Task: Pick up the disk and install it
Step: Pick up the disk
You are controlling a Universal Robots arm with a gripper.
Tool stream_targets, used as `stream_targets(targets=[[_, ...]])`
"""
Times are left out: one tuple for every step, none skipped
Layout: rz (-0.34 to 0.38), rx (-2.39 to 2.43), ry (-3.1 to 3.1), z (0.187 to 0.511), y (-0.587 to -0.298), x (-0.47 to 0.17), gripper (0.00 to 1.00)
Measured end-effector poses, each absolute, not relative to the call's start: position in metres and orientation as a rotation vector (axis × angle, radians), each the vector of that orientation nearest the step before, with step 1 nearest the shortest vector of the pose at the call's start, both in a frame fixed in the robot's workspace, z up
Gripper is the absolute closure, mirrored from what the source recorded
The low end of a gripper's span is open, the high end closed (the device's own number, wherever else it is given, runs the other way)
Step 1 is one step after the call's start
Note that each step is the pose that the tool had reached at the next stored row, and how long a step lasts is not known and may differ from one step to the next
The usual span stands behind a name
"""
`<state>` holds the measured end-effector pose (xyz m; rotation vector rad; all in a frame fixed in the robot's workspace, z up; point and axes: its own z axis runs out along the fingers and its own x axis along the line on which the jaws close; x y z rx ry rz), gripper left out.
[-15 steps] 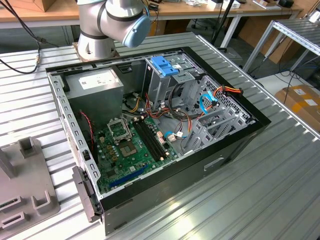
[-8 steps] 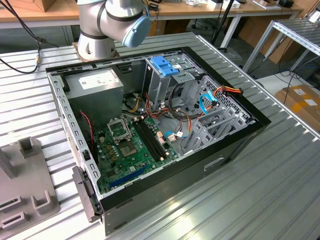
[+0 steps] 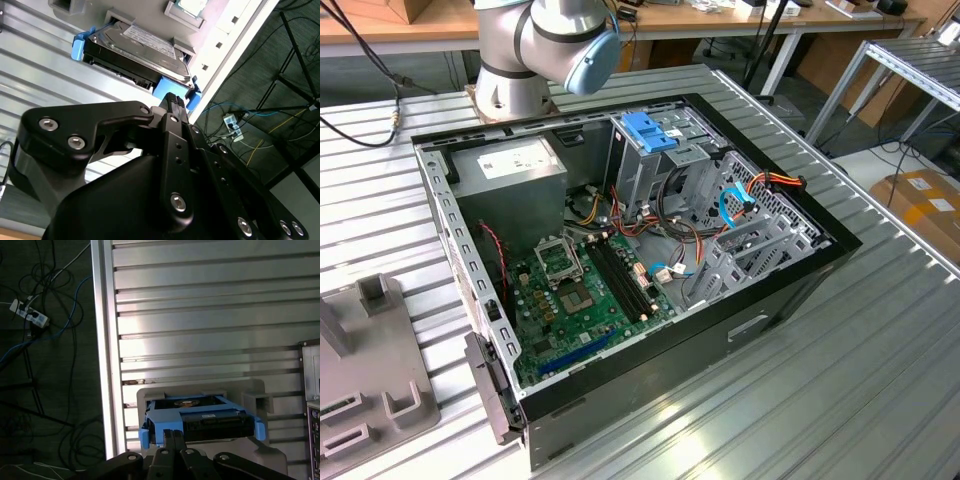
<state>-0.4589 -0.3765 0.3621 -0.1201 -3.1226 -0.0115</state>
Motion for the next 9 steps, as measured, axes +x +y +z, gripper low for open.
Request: stream_targets(targets=[[-0.011,-0.119,-3.123,0.3621,-0.3765,-0.4590,0.89],[-0.011,-0.115,-3.123,0.3622,-0.3766,-0.4591,0.89],[-0.011,-0.113,-3.123,0.3621,-0.3767,-0.4592,0.89],[-0.011,-0.111,-3.123,0.3621,-0.3768,-0.4593,0.89],[-0.011,-0.107,-3.123,0.3621,-0.3769,-0.4594,0.89],[-0.011,-0.105,-3.123,0.3621,-0.3770,-0.4594,0.89],[-0.011,-0.100,-3.123,0.3621,-0.3771,-0.4595,0.89],[-0.011,-0.092,-3.124,0.3621,-0.3772,-0.4595,0.89],[-0.011,-0.084,-3.124,0.3621,-0.3772,-0.4595,0.89]])
